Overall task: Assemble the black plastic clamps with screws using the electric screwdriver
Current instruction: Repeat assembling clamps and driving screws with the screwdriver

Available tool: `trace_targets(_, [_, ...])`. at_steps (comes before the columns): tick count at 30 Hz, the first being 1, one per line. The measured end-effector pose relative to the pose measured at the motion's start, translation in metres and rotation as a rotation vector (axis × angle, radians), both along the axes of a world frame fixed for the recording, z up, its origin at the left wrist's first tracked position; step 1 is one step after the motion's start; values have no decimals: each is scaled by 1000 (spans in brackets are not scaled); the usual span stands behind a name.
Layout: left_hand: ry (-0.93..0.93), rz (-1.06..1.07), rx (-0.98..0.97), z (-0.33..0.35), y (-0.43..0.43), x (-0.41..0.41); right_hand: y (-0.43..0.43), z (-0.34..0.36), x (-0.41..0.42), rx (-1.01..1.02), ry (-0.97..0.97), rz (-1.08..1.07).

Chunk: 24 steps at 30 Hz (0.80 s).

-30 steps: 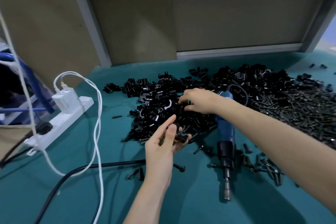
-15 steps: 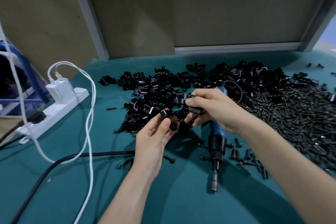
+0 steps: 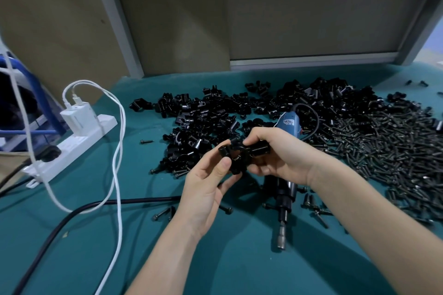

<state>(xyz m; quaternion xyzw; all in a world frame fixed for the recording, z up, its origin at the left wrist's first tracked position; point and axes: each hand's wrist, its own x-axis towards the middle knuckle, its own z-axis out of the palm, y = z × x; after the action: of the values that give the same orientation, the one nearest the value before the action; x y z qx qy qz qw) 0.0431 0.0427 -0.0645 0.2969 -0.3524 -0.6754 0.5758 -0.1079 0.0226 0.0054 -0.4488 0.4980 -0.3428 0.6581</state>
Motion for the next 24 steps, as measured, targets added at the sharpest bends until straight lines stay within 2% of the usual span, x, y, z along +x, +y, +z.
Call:
trace_targets(14, [40, -16, -57, 8, 1, 1, 0, -2, -4, -115, 94, 121])
trace_targets(24, [-5, -57, -66, 11, 3, 3, -1, -2, -9, -145, 114, 183])
